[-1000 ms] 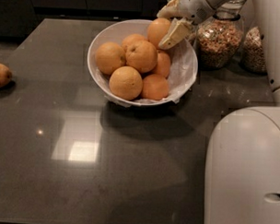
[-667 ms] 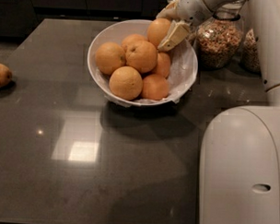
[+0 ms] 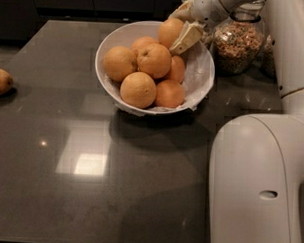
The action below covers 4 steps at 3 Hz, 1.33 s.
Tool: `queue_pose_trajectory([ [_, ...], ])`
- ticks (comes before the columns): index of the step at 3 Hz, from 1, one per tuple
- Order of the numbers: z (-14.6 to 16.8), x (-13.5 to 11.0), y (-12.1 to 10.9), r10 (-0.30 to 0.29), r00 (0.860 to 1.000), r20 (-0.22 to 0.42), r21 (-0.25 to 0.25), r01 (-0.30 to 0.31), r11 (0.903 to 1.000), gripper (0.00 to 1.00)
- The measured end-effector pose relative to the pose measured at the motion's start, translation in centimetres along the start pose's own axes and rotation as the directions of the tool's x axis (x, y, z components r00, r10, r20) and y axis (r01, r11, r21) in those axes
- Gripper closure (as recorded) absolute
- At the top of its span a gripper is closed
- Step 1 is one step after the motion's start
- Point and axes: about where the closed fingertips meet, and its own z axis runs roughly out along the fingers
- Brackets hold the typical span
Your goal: Pick orange from white bowl
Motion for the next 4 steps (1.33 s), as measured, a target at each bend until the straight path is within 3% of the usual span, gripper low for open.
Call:
queue_pose_trajectory([
  [1,0.0,0.0,0.0,0.0,1.0,0.0,0.0,0.0,1.0,0.92],
  [2,-0.5,-0.4,-0.4,0.0,1.0,0.015,0.024,-0.001,0.9997,1.0],
  [4,-4.3,-2.6,-0.7,-0.035,0.995,0.088,0.1,0.026,0.9946,1.0],
])
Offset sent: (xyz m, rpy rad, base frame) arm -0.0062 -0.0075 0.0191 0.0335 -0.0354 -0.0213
